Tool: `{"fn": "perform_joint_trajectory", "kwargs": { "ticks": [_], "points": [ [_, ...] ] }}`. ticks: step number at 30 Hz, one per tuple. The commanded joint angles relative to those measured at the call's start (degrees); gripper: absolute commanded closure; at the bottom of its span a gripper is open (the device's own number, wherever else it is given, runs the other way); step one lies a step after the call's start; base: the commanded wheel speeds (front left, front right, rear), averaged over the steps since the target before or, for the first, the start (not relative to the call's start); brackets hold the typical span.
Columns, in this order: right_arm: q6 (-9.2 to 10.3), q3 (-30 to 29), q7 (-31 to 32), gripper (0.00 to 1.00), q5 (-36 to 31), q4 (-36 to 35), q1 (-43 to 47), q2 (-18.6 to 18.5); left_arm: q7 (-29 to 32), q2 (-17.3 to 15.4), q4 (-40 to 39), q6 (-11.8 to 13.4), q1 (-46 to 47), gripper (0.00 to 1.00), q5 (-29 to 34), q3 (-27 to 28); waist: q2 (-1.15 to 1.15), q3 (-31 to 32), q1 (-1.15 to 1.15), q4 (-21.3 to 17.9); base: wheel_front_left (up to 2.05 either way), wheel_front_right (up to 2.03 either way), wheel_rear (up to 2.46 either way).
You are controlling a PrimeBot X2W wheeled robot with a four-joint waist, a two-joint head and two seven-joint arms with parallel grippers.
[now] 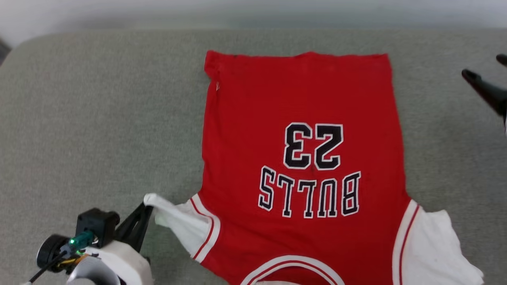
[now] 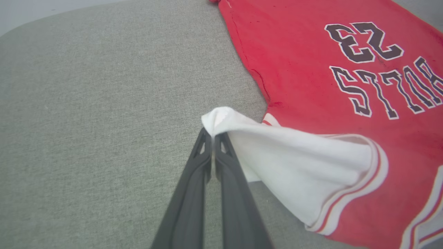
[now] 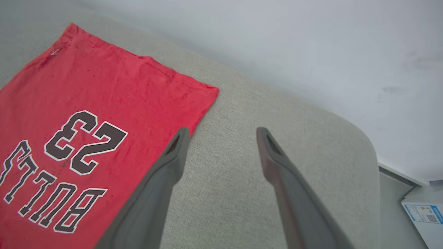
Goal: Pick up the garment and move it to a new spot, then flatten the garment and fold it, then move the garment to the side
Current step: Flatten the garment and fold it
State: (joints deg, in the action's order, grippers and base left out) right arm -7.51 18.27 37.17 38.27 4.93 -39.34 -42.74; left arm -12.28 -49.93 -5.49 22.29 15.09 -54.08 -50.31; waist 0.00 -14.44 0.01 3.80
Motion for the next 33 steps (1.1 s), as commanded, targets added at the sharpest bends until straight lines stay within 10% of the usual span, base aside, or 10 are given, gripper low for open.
{"fn": "perform_joint_trajectory", "kwargs": {
  "ticks": [1, 12, 27, 29, 33],
  "points": [
    [0.04, 0.83, 2.22, 0.0, 0.63, 1.08, -2.67, 0.72, 0.08, 0.25, -0.41, 0.42, 1.29, 1.0, 0.65, 0.1, 0.0, -4.19, -0.01, 2.8, 0.0, 0.0, 0.0],
    [0.03, 5.13, 29.51, 0.0, -2.18, 16.97, -28.82, 5.54, 1.54, 0.89, -6.1, 1.99, 9.47, 1.0, 7.15, 0.06, 0.0, -16.23, -0.01, 8.4, 0.0, 0.0, 0.0],
    [0.03, 3.6, 33.08, 0.0, -9.08, 27.81, -27.42, 11.5, 1.21, 2.05, -10.56, 4.6, 12.83, 1.0, 10.79, 0.37, 0.0, -25.32, -0.01, 10.83, 0.0, 0.0, 0.0],
    [0.03, 3.72, 32.3, 1.0, -8.41, 27.6, -26.86, 11.41, 1.12, 2.03, -10.33, 4.99, 12.66, 1.0, 10.88, 0.45, 0.0, -24.86, -0.01, 10.57, 0.0, 0.0, 0.0],
    [0.04, 4.24, 30.71, 1.0, -8.04, 26.11, -28.79, 10.24, 0.93, 1.95, -9.8, 5.18, 11.55, 1.0, 10.16, 0.6, 0.0, -22.62, -0.01, 9.8, 0.0, 0.0, 0.0]
  ]
}}
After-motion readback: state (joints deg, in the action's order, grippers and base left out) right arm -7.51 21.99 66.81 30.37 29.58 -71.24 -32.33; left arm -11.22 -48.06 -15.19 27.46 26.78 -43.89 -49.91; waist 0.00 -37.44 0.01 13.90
